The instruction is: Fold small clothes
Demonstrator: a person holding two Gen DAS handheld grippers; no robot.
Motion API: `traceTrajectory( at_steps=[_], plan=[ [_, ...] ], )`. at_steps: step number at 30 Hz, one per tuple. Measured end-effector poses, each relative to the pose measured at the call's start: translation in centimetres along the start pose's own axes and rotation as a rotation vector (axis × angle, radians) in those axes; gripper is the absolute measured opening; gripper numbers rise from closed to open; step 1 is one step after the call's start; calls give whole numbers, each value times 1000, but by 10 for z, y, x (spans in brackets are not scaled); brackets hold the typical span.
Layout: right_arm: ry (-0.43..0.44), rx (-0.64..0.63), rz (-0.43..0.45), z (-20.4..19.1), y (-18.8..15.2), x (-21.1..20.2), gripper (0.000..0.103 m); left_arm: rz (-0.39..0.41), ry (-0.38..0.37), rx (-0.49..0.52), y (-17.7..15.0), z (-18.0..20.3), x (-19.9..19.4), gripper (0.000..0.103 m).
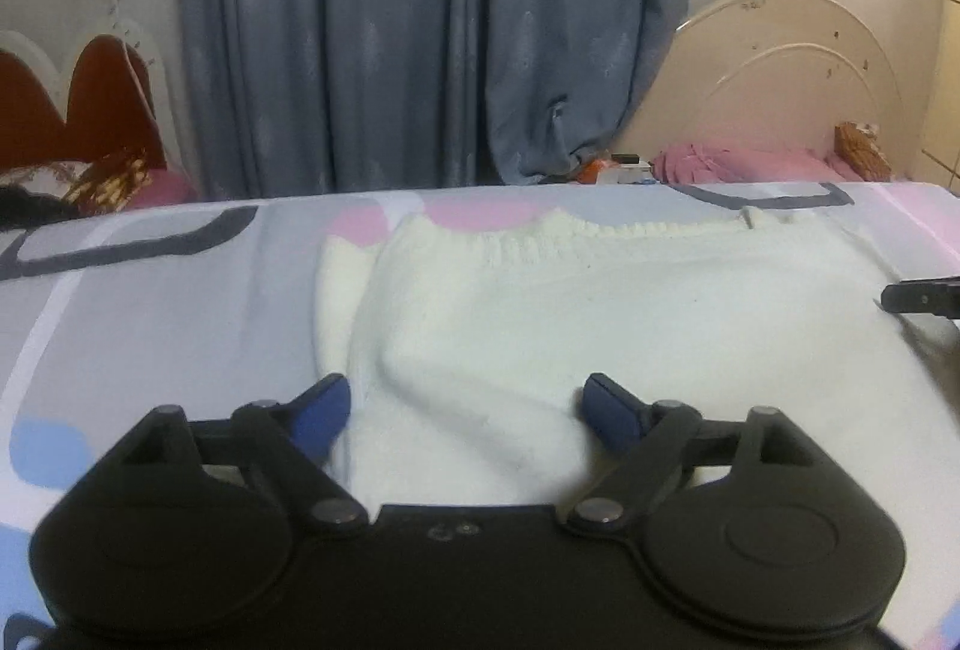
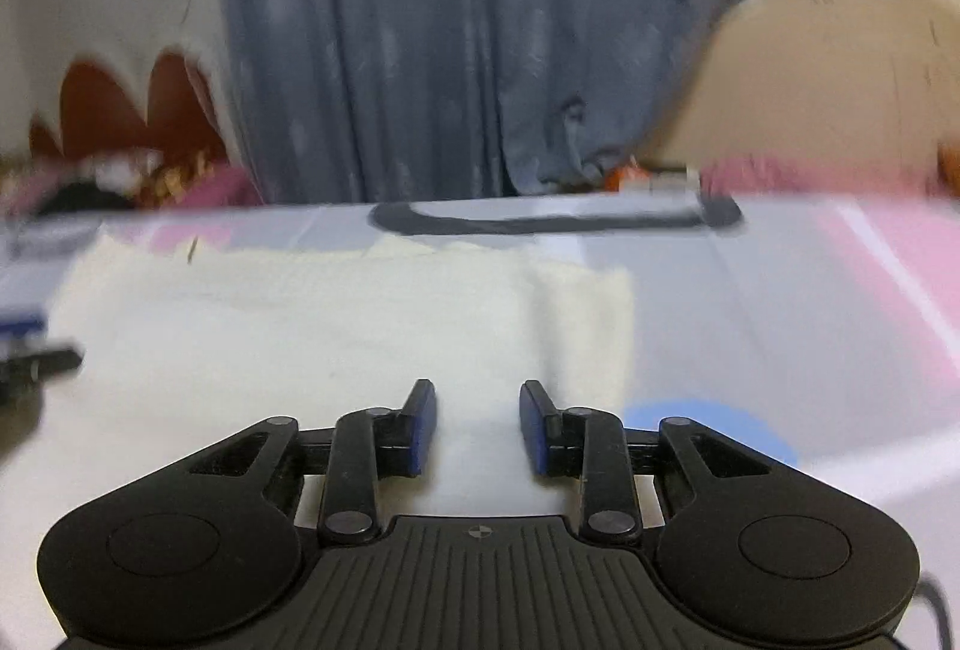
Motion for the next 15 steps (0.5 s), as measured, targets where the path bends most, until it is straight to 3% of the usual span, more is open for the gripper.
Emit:
traceTrajectory(
  at_steps=[1, 5, 9, 13, 15],
  plan=[
    [-3, -11, 11, -8, 2, -6, 30, 19, 3, 17, 2, 8, -6, 81],
    [180, -78, 25, -63, -14, -36, 30, 53, -58, 66, -2, 54, -22, 82],
    [158, -206, -29, -97, -51, -39, 30, -12, -28, 116, -30, 76, -18, 82],
    [105, -172, -8, -84, -67, -62, 30, 10, -13, 50, -41, 75, -48, 80],
    [138, -156, -9, -94, -77, -72, 30, 15, -33, 54, -44, 90, -57, 80]
  ],
)
Point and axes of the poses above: each gripper's, at about its wrist camera, not at the fingertips, and x roughly the way its jaws point, z to its right, y to its top, the point moved 3 cm from there along x, roughly the way its jaws point, and after that the axes turned 1 degree about -y, right-handed, at the moved point
